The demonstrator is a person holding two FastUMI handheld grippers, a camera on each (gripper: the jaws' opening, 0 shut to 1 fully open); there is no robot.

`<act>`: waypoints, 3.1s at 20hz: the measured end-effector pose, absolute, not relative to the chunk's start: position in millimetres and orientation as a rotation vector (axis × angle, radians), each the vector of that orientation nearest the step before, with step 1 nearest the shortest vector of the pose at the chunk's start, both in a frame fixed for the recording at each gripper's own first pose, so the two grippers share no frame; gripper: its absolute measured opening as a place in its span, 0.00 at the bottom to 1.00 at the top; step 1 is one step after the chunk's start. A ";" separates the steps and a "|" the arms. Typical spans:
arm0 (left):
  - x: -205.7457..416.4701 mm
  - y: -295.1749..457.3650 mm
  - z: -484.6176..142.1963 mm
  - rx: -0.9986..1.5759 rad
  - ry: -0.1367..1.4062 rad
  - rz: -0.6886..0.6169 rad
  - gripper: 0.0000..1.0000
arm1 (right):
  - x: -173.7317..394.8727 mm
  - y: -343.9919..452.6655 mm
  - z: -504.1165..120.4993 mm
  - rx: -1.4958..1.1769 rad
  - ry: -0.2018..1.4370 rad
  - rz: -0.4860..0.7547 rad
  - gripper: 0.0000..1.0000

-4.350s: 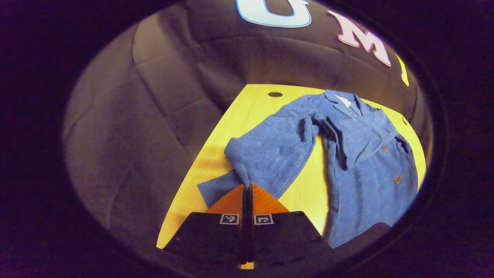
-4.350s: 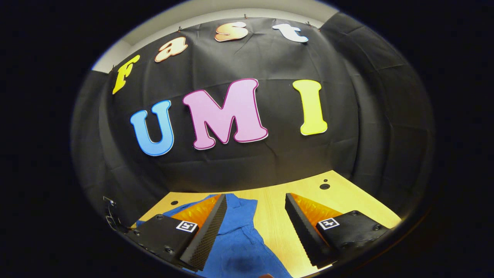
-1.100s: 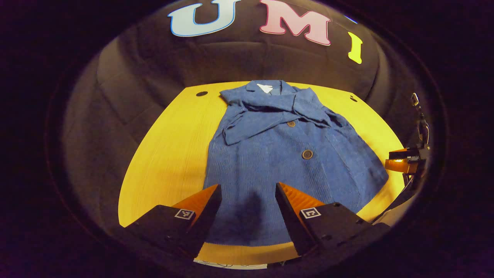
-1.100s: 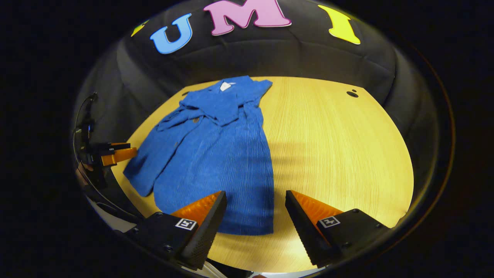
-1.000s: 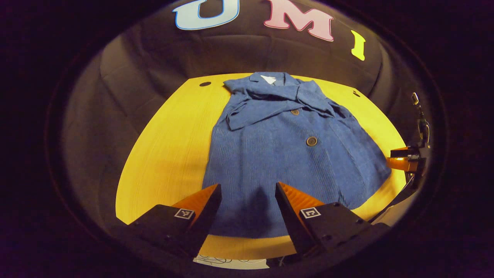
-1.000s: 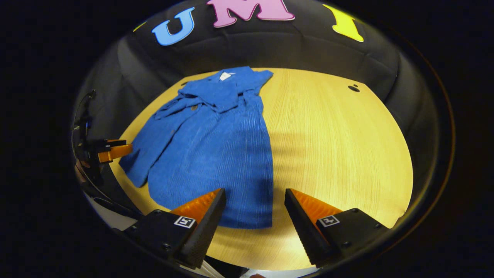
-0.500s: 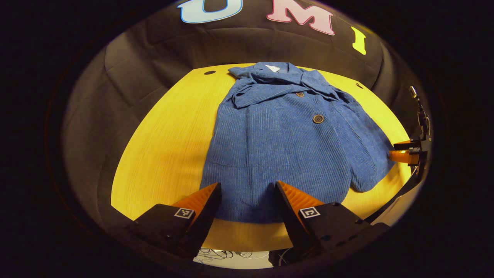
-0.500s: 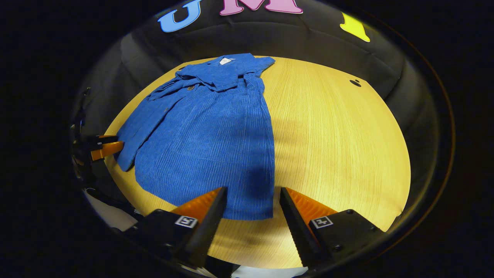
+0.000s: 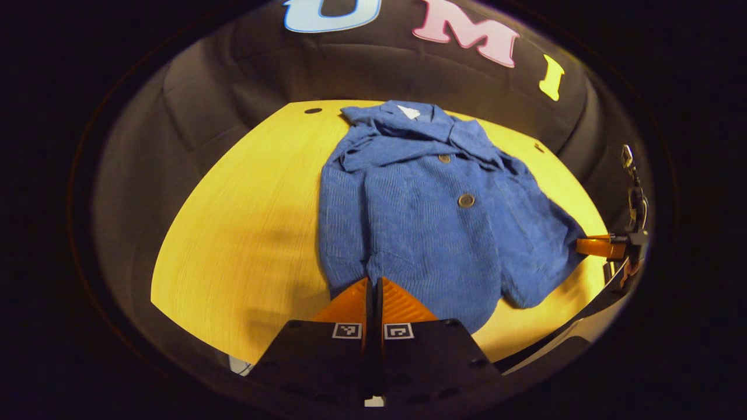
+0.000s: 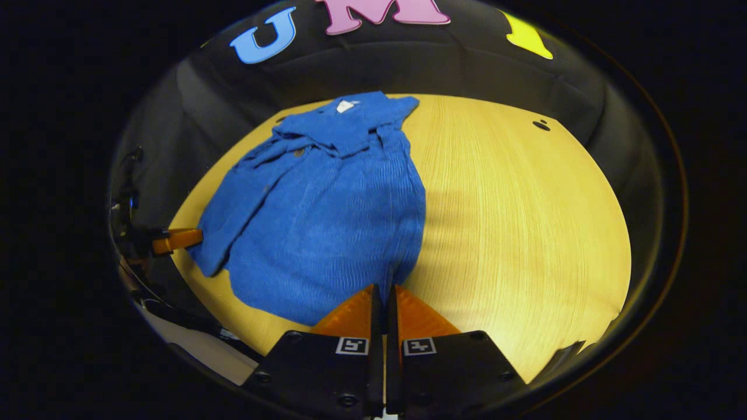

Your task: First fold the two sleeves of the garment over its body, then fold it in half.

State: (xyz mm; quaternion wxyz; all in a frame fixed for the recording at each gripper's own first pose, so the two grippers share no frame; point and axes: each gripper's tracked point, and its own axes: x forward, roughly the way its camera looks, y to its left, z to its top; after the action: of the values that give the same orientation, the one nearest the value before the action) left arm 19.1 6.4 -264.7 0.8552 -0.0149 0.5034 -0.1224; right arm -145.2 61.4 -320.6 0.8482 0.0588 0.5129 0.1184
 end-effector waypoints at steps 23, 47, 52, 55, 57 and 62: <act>234.5 -16.8 -175.0 -0.136 0.757 -0.226 0.00 | 97.6 65.9 -219.5 0.332 0.727 0.286 0.06; 425.6 13.8 -164.5 0.086 0.594 0.017 0.53 | 296.4 48.7 -243.0 0.439 0.535 0.110 0.63; 384.9 13.5 -118.9 -0.019 0.503 0.028 0.83 | 266.1 29.3 -179.1 0.333 0.384 0.128 0.97; 350.0 4.1 -86.6 -0.010 0.412 -0.002 0.83 | 230.5 30.7 -147.9 0.255 0.303 0.165 0.97; 325.1 -0.3 -64.8 0.028 0.365 -0.010 0.82 | 205.5 31.9 -134.9 0.209 0.274 0.174 0.97; 272.4 -9.8 -7.1 0.021 0.185 -0.002 0.82 | 143.9 44.2 -109.2 0.122 0.215 0.220 0.96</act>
State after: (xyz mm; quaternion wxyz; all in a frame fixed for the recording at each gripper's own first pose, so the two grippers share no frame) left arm 272.4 -9.8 -7.1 0.9957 0.0107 0.0922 -0.0010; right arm 143.9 44.2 -109.2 0.9863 0.0607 0.1068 0.1096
